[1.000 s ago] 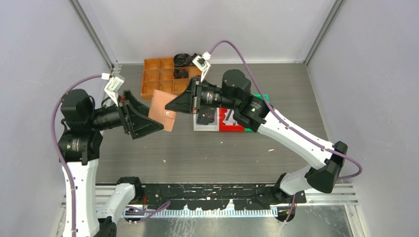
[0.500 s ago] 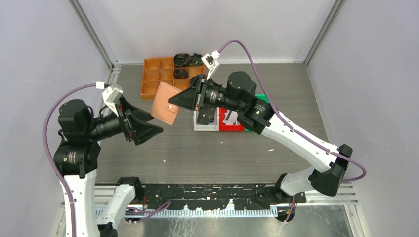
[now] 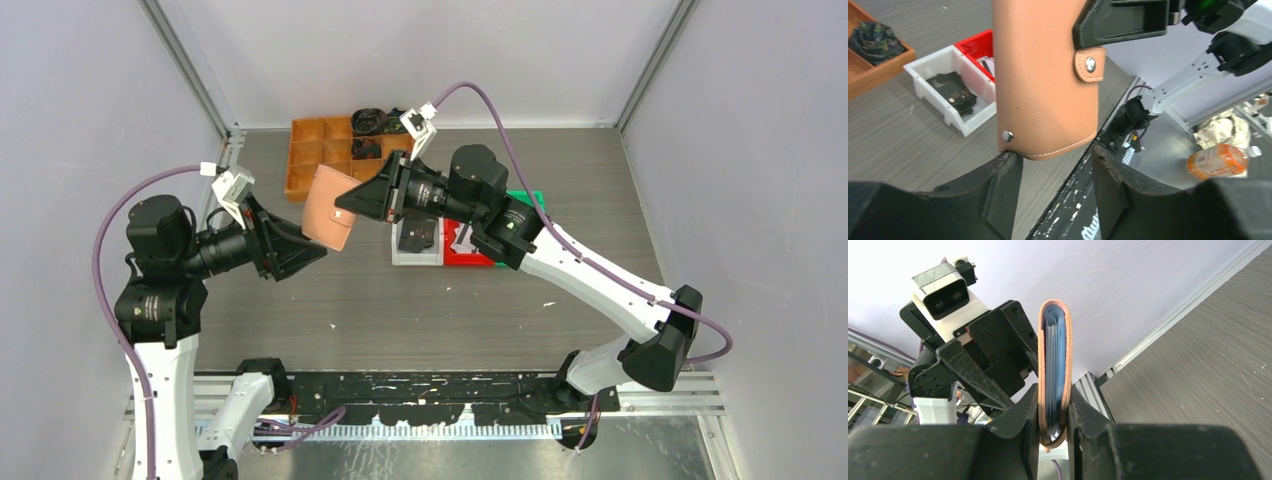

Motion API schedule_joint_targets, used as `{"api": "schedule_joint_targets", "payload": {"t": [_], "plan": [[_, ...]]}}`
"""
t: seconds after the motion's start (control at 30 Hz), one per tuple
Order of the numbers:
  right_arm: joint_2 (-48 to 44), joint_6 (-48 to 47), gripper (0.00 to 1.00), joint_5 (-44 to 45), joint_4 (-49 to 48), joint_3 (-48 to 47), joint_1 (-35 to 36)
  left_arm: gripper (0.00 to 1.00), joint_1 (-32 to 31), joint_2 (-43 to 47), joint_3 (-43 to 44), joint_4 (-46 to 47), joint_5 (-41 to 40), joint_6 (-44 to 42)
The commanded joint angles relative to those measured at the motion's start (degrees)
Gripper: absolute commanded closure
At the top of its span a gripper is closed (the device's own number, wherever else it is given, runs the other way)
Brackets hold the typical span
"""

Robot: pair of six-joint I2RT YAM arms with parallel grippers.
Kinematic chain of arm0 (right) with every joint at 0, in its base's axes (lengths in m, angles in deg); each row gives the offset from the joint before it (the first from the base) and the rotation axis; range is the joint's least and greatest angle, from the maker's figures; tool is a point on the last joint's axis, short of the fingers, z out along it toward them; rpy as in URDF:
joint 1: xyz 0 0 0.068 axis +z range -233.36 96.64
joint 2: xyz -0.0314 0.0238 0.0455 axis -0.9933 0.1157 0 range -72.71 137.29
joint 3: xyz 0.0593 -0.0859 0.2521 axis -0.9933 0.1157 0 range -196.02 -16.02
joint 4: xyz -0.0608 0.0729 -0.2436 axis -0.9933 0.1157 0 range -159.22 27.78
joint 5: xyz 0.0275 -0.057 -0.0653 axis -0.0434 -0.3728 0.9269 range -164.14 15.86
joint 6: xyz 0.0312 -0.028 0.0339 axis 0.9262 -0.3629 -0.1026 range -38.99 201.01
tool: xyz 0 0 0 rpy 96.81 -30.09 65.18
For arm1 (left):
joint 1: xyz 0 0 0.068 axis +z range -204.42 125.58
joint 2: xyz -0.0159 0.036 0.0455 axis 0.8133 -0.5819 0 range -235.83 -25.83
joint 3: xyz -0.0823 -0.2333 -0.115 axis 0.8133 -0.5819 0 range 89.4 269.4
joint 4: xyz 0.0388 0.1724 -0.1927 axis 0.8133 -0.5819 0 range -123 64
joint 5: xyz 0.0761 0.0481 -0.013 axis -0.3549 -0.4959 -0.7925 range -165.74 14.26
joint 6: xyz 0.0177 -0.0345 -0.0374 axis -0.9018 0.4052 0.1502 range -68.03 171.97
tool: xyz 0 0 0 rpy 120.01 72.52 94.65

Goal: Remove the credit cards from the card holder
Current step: Open the card holder at the center of the board.

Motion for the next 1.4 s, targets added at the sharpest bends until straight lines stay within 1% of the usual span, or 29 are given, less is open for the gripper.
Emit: {"api": "schedule_joint_targets", "payload": {"t": [0.0,0.03,0.1,0.2,0.23,0.27,0.33,0.37,0.47,0.5,0.67,0.77,0.83,0.93,1.0,1.1,1.2,1.3,1.37], "plan": [[-0.68,1.73,0.99,-2.77,-3.56,-0.15,1.34,0.54,0.13,-0.91,1.06,3.65,-1.27,-3.31],[-0.72,1.89,0.99,-2.86,-3.52,-0.07,1.36,0.58,0.15,-1.0,1.13,3.77,-1.65,-3.97],[-0.72,1.98,0.99,-3.13,-3.14,0.37,1.35,0.61,0.15,-1.25,1.43,3.52,-2.66,-5.16],[-1.62,1.92,0.99,-2.61,-2.7,1.67,1.39,0.59,0.15,-1.61,2.25,2.11,-2.86,-6.92],[-2.06,2.03,0.99,-2.54,-3.1,2.2,1.39,0.56,0.15,-1.58,2.33,2.03,-2.89,-6.97],[-2.57,1.98,0.99,-2.6,-3.23,2.52,1.39,0.49,0.15,-1.53,2.42,2.15,-3.01,-6.9],[-3.73,1.27,0.99,-2.92,-2.1,2.46,1.16,0.3,0.15,-1.33,2.66,2.28,-3.58,-6.49],[-4.51,0.85,0.99,-3.12,-1.58,2.38,0.85,0.24,0.15,-1.23,2.86,2.42,-4.11,-5.97],[-6.69,0.45,0.99,-3.71,-1.46,2.6,0.6,0.15,0.15,-1.06,4.1,2.72,-4.17,-4.34],[-6.83,0.5,0.99,-4.24,-1.19,2.42,0.58,0.13,0.15,-1.09,4.48,3.36,-3.93,-3.3],[-5.81,3.34,0.99,-8.37,-3.98,2.6,0.63,0.09,0.15,-1.32,5.4,7.82,-2.5,4.04],[-5.21,4.8,0.99,-9.36,-5.77,2.72,0.59,0.1,0.15,-1.6,5.89,9.48,-1.03,7.23],[-4.98,4.91,0.99,-8.25,-6.04,2.5,0.6,0.13,0.16,-1.84,5.62,10.22,0.88,9.47],[-4.66,4.37,0.99,-5.81,-5.82,1.83,0.56,0.24,0.15,-1.53,4.39,10.2,3.53,11.09],[-4.72,4.09,0.99,-3.37,-5.78,1.55,0.56,0.3,0.16,-1.02,3.72,8.49,4.44,10.33],[-4.83,3.65,0.99,-0.27,-6.82,1.96,0.6,0.34,0.15,0.22,2.5,6.91,4.99,9.64],[-3.92,4.66,0.99,0.1,-8.7,2.11,0.67,0.36,0.2,0.93,2.05,7.0,4.65,9.65],[-2.87,5.12,0.99,0.6,-9.8,2.07,1.17,0.43,0.15,0.58,2.01,7.0,3.95,9.51],[-2.44,4.99,0.99,0.27,-9.88,1.78,1.67,0.52,0.15,0.31,2.4,7.2,1.9,9.06]]}}
